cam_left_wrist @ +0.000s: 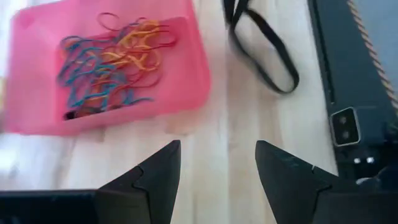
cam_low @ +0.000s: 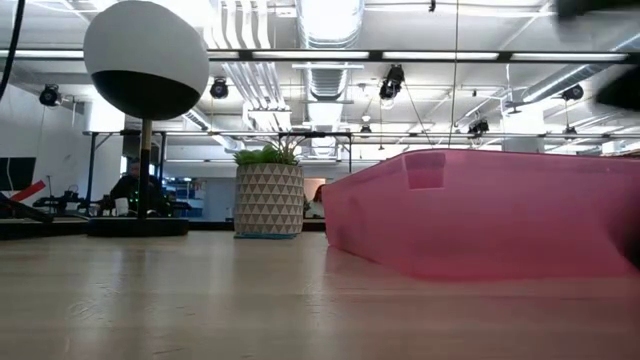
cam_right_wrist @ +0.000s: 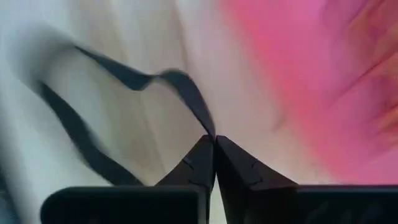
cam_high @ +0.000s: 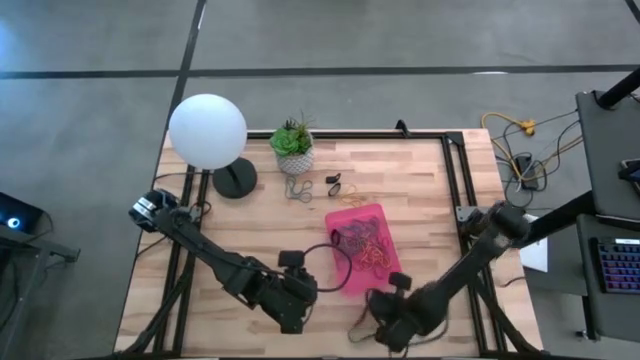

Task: Pick and place rubber bands into bin
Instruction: Put the bottom black rubber band into the red bin, then put the bottom blue rubber band into the red bin

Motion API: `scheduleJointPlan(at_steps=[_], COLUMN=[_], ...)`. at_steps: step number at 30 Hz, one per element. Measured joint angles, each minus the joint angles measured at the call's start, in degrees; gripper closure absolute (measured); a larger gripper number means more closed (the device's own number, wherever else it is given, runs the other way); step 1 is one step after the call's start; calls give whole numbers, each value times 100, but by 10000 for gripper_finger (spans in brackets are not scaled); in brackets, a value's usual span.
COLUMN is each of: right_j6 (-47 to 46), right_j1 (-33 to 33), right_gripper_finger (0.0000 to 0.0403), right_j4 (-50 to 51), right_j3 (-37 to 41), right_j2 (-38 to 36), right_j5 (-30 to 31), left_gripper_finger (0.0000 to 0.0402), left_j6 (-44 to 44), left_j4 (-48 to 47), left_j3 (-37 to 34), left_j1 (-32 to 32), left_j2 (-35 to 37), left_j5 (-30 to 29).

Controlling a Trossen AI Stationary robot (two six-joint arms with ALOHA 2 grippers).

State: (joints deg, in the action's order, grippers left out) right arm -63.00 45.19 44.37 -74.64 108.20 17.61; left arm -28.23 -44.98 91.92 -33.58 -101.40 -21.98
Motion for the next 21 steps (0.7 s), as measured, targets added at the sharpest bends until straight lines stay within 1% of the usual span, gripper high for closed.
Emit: scheduleJointPlan(at_steps=[4, 8, 9, 10, 12, 15, 17, 19, 21], right_j6=[72, 27, -59, -157, -153, 435, 807, 1115, 1420], right_j1=[-108, -374, -548, -759, -1257, -1977, -2393, -2663, -2845], right_gripper_finger=[395, 394, 394, 392, 383, 352, 321, 285, 250], right_j4=[90, 828, 1117, 1383, 1735, 1570, 1273, 1078, 1132], right_j3=[-50, -50, -49, -26, 68, 214, 244, 246, 219], right_j2=[-1365, -2435, -2670, -2835, -3022, -3072, -3061, -2962, -2814], right_j5=[670, 1734, 1896, 1935, 1728, 1150, 821, 522, 505], left_gripper_finger=[210, 210, 210, 210, 210, 210, 210, 210, 210], left_j6=[0, 12, 12, 12, 15, 12, 9, 4, 0], left_j4=[-185, -201, -215, -267, -374, -804, -1096, -1405, -1610], left_j3=[0, 0, 0, -1, -2, -14, -14, -15, -35], left_j1=[0, 15, 29, 44, 115, 238, 346, 469, 630], left_j2=[284, 546, 616, 683, 770, 870, 918, 965, 985], left_j5=[-511, -1322, -1523, -1709, -1931, -2045, -2053, -2026, -1911])
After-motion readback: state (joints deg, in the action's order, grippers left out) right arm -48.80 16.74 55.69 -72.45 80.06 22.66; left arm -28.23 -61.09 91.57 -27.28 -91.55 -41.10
